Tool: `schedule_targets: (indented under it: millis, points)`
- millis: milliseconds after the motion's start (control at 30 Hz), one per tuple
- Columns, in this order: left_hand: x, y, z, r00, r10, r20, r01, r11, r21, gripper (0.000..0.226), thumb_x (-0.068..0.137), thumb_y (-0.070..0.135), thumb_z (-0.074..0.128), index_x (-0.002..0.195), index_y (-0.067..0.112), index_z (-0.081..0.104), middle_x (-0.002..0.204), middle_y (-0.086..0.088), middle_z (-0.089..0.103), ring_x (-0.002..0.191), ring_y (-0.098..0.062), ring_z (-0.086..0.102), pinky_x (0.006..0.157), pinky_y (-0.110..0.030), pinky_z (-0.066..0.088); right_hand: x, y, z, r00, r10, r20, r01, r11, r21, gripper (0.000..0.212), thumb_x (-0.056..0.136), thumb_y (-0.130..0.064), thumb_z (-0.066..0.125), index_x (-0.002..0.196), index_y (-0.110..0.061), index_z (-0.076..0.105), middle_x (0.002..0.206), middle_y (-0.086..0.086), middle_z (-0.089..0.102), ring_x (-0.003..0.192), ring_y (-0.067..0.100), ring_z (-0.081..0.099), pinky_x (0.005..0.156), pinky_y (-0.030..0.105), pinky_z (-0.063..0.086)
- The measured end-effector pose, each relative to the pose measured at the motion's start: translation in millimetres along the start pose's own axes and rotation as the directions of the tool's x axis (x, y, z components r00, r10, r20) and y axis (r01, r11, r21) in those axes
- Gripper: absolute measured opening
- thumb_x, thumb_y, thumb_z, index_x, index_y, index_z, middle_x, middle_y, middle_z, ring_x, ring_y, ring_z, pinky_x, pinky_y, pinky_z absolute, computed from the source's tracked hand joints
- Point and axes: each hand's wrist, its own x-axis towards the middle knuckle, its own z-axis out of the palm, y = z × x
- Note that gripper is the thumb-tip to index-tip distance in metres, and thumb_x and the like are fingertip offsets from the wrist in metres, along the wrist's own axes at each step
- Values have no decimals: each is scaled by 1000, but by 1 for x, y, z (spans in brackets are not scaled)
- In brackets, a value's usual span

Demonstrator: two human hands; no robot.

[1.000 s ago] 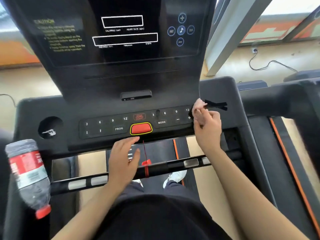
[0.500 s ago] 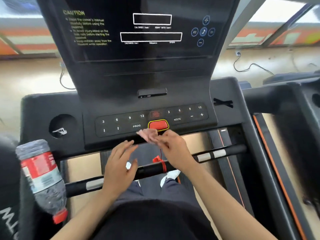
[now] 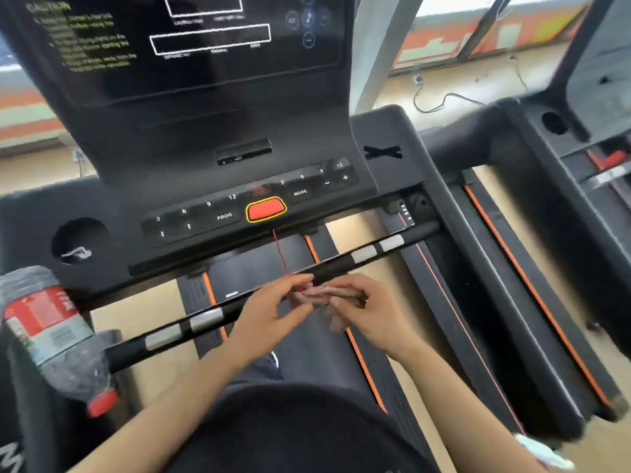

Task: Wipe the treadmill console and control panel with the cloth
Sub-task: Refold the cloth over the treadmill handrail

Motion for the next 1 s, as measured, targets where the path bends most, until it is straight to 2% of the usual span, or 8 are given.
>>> schedule_targets:
  millis: [100,200,367,433,500,667,900,1000]
  points:
    - [-7,23,39,997,-26,79,29,999,-40,38,88,32,70,123,44,62,114,34,68,106,3,65,92,-12,48,-41,24,-26,997,-22,-80,28,997,78,27,92,1,70,105,-23,72,93,13,75,69,42,73,61,41,63]
    - [-20,44,88,987,-20,162,24,999,-25,22,88,33,72,108,41,71,99,21,74,88,-3,69,82,-18,53,-95,52,-54,988,-25,-150,48,987,154,34,94,-4,68,97,-37,75,98,13,75,75,41,74,65,47,64]
    - [-52,72,162,976,-44,213,56,997,-53,23,92,7,74,88,30,75,83,8,77,75,-5,70,74,-22,56,-177,105,-86,958,39,-285,0,991,134,29,96,-9,65,90,-37,69,86,12,76,63,27,73,65,43,62]
    - [-76,103,226,943,-28,332,44,998,-41,25,92,5,73,83,28,74,80,12,76,73,2,67,72,-14,52,-245,143,-115,928,83,-364,-24,986,163,14,94,-16,67,92,-30,65,87,10,77,73,25,76,73,50,63]
    - [-90,117,251,911,-37,410,50,999,-21,24,92,3,72,81,25,73,75,14,74,69,4,64,70,-10,48,-277,166,-123,913,126,-389,-75,987,145,9,93,-21,69,92,-27,63,94,5,77,85,18,75,82,45,61]
    - [-133,158,346,763,-11,647,-7,1000,26,19,93,9,72,81,24,73,68,19,69,62,4,59,64,-10,45,-385,230,-153,781,251,-572,-185,967,172,11,90,-29,74,88,-28,63,98,-8,71,93,16,66,84,44,57]
    - [-150,184,443,581,1,814,-121,989,85,10,96,19,72,87,16,76,80,-1,73,71,-3,59,68,-15,46,-477,287,-187,541,401,-739,-222,916,335,13,89,-25,78,83,-30,67,86,-11,69,84,7,62,77,27,53]
    - [-146,190,490,481,-8,876,-118,990,74,18,95,34,72,88,18,77,83,-7,73,74,-7,60,70,-24,46,-502,307,-210,449,456,-769,-180,889,421,19,89,-25,78,77,-35,66,77,-10,68,76,11,63,73,32,53]
